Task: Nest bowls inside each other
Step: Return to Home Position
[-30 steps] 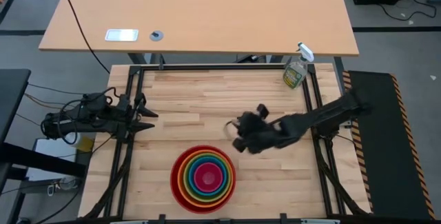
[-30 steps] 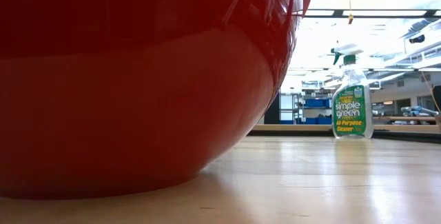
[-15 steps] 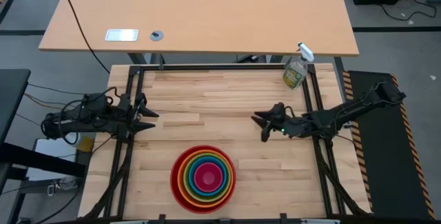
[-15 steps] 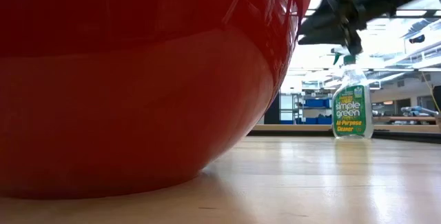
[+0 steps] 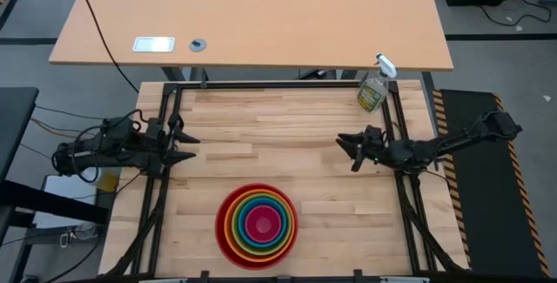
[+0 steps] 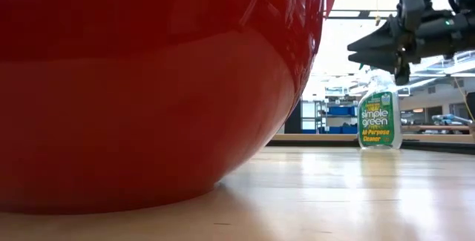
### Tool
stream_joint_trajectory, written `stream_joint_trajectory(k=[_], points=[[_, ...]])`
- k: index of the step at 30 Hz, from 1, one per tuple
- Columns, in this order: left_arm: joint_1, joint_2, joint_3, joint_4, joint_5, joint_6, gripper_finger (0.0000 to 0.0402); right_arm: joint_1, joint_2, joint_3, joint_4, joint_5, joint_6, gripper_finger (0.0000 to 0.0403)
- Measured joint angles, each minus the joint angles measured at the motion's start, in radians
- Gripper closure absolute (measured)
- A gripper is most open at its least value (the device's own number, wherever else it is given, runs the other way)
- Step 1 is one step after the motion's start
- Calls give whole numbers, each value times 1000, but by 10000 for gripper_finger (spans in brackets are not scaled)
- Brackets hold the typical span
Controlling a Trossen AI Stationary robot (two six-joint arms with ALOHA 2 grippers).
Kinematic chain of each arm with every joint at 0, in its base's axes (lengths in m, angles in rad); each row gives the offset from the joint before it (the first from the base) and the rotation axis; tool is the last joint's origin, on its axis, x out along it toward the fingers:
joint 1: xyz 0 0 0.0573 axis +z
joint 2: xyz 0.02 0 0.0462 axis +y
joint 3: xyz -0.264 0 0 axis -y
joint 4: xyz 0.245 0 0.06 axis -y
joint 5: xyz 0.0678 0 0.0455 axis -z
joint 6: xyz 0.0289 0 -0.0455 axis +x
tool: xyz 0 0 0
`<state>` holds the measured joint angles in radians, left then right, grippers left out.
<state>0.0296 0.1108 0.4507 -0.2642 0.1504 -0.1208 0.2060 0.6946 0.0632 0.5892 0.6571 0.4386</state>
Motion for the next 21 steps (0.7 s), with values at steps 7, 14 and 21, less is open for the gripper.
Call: stream_joint_trajectory(k=[7, 14, 21], points=[[0, -3, 0, 23, -2, 27, 209, -2, -116, -57, 47, 0, -149, 273], [0, -34, -1, 19, -2, 30, 209, -1, -232, -57, 31, -4, -269, 273], [0, -106, -1, -12, -1, 4, 209, 3, -410, -57, -49, 31, -360, 273]])
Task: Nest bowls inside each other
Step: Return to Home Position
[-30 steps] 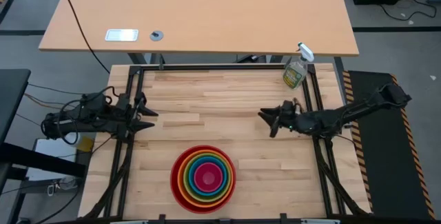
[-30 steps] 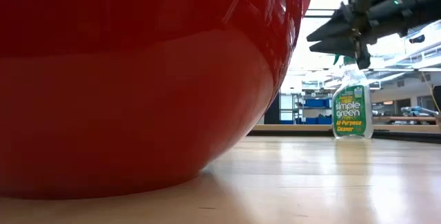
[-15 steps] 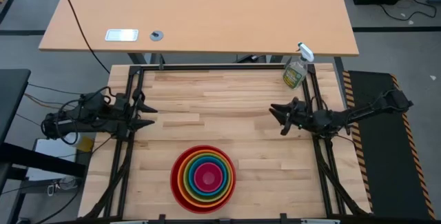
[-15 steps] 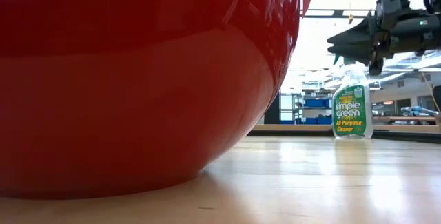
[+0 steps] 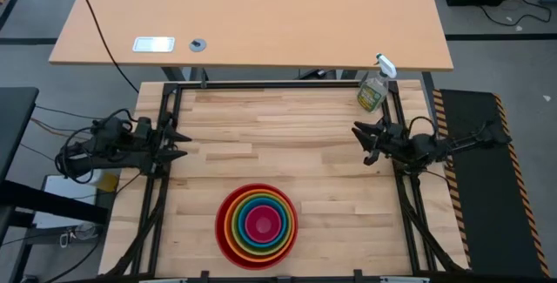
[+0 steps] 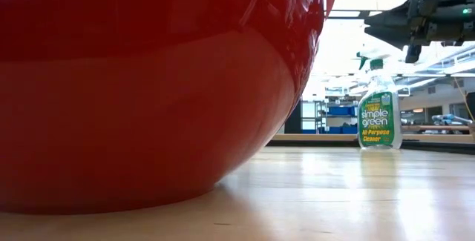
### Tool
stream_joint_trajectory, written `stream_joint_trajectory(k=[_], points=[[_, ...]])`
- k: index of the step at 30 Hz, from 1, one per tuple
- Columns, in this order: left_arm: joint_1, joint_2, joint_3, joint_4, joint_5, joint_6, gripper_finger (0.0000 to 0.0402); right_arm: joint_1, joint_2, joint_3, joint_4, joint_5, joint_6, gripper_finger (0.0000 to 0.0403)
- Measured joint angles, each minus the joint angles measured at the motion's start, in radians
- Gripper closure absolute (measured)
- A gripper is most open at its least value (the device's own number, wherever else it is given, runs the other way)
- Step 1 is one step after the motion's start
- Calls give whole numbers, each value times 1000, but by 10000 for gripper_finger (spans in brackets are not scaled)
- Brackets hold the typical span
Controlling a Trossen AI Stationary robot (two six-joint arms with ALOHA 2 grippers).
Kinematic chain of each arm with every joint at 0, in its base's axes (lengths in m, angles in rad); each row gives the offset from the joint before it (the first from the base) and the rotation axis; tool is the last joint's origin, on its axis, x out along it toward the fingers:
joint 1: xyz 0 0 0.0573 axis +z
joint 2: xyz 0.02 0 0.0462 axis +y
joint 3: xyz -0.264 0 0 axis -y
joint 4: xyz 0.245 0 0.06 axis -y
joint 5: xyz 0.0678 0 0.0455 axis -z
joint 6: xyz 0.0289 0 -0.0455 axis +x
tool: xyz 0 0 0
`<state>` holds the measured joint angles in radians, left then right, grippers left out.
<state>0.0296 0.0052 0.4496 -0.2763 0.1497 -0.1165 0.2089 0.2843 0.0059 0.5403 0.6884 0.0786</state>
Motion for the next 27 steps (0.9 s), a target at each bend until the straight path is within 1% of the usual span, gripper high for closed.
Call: stream_joint_trajectory(k=[4, 7, 10, 13, 15, 17, 21, 24, 25, 27], points=[[0, 0, 0, -41, 0, -12, 209, 0, -120, 0, -93, 3, -2, 273], [0, 0, 0, -51, 0, -19, 209, 0, -183, 0, -160, 43, -1, 273], [0, -2, 0, -56, 2, -20, 209, 0, -209, 0, -170, 77, 4, 273], [0, 0, -11, -35, 3, -25, 209, 0, -210, 0, -170, 76, 6, 273], [0, -2, -51, 26, 22, -49, 209, 0, -207, 0, -169, 71, 7, 273], [0, 0, -112, 130, 49, -84, 209, 0, -206, 0, -171, 70, 7, 273], [-1, 1, -301, 429, 80, -191, 209, 0, -206, 0, -170, 70, 7, 273], [-1, 1, -416, 624, 77, -210, 209, 0, -206, 0, -170, 70, 7, 273], [0, 1, -440, 653, 78, -210, 209, 0, -206, 0, -169, 70, 7, 273], [0, 2, -439, 612, 76, -205, 209, 0, -206, 0, -169, 70, 8, 273]])
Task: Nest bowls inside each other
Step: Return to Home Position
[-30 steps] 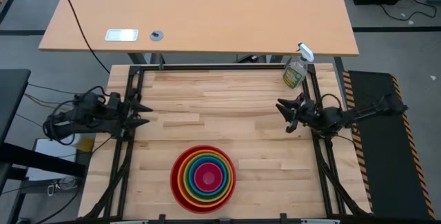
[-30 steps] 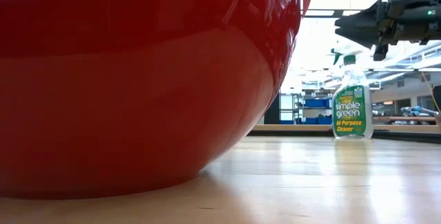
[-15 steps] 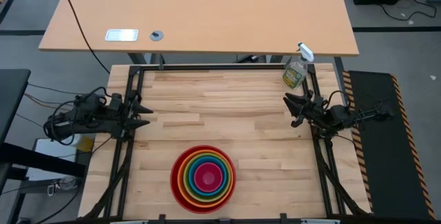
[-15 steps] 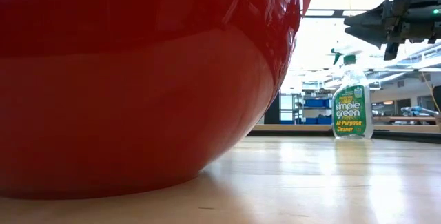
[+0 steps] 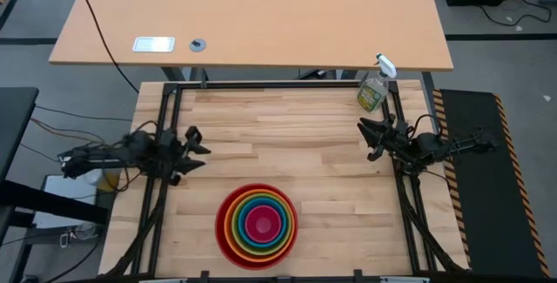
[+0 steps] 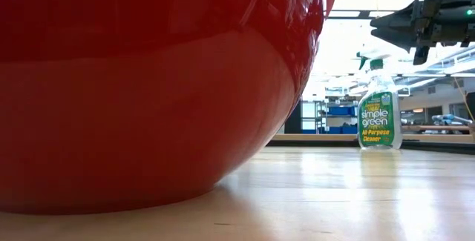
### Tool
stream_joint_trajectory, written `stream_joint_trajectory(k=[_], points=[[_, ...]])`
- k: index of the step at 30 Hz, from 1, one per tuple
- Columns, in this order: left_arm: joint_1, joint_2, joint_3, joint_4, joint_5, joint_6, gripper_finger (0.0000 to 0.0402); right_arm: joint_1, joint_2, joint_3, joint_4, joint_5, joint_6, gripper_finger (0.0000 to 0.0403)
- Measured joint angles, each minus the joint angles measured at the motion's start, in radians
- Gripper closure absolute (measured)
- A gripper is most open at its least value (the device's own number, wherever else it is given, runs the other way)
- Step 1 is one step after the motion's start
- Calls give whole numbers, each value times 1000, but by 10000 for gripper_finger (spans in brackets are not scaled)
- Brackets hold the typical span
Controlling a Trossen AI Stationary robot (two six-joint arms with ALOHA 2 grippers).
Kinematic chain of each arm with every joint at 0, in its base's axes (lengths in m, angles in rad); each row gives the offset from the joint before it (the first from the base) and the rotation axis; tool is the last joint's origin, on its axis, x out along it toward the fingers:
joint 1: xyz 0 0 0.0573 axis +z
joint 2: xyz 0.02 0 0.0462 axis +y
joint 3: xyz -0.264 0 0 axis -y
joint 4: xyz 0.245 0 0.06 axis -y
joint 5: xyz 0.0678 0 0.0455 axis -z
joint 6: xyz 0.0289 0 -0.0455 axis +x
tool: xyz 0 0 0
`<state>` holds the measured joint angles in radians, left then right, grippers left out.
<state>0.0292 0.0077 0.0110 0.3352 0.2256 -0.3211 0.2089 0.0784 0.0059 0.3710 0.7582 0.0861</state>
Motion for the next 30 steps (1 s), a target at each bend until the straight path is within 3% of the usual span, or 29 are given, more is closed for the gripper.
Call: stream_joint_trajectory(k=[5, 9, 13, 30], points=[[0, 5, -1, -96, 5, 19, 209, 0, 0, 0, 0, 0, 0, 273], [-1, 6, 0, -289, 19, -35, 209, 0, 0, 0, 0, 0, 0, 273], [-5, 62, 2, -268, 21, -119, 209, 0, 0, 0, 0, -3, 0, 273], [-5, 87, 2, -255, 17, -114, 209, 0, 1, 0, 1, -19, 0, 273]])
